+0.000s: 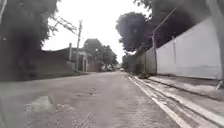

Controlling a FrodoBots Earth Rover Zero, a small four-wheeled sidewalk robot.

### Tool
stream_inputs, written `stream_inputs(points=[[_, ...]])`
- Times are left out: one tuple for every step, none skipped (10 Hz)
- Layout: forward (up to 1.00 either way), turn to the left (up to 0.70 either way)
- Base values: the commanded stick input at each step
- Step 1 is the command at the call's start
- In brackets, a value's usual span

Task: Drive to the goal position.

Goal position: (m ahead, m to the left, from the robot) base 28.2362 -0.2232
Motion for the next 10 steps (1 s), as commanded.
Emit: stream_inputs(points=[[0.70,-0.35],[0.70,-0.35],[0.70,-0.35],[0.70,-0.35],[0.70,-0.35],[0.70,-0.16],[0.70,0.00],[0.70,0.00],[0.70,0.00],[0.70,0.00]])
